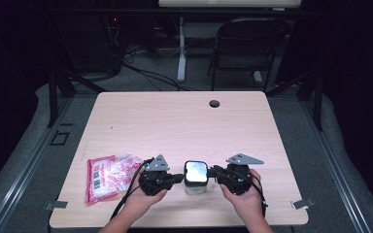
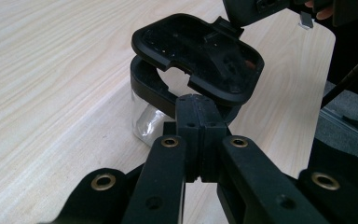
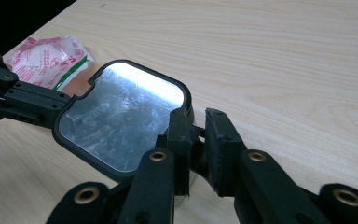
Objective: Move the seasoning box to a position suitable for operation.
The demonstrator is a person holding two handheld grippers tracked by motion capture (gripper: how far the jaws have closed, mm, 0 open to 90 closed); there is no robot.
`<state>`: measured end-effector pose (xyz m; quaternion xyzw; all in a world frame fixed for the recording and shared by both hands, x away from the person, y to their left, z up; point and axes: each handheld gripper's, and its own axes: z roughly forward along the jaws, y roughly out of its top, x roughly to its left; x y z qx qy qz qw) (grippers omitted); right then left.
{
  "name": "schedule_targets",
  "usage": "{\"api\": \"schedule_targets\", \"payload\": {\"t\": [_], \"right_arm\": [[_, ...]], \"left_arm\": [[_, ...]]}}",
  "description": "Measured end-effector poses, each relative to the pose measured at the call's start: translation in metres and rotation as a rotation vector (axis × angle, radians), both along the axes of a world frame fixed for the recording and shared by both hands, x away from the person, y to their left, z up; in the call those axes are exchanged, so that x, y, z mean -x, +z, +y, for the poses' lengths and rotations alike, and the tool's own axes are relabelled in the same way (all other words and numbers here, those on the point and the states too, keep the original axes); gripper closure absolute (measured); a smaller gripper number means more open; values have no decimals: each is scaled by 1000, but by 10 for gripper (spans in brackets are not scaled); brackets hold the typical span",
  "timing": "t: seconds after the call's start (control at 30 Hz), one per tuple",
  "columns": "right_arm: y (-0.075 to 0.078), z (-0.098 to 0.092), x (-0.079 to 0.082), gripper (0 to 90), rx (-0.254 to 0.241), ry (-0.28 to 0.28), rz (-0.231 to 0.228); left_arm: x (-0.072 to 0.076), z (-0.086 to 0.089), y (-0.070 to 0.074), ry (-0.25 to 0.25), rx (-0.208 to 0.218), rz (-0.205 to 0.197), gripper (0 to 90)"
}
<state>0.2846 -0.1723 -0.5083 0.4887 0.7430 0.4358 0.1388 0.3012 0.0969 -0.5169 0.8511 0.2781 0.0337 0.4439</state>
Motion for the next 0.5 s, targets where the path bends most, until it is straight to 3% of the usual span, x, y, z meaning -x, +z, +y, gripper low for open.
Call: {"api": "schedule_targets", "payload": {"t": [0.27,0.5], "right_arm": [[7,-1,0,742,26,20,5],[16,-1,14,623,29,104,-42]], "left_arm": [[0,-3,7,4,8,-19,898],[-1,-9,16,6,12,-26,898]]}}
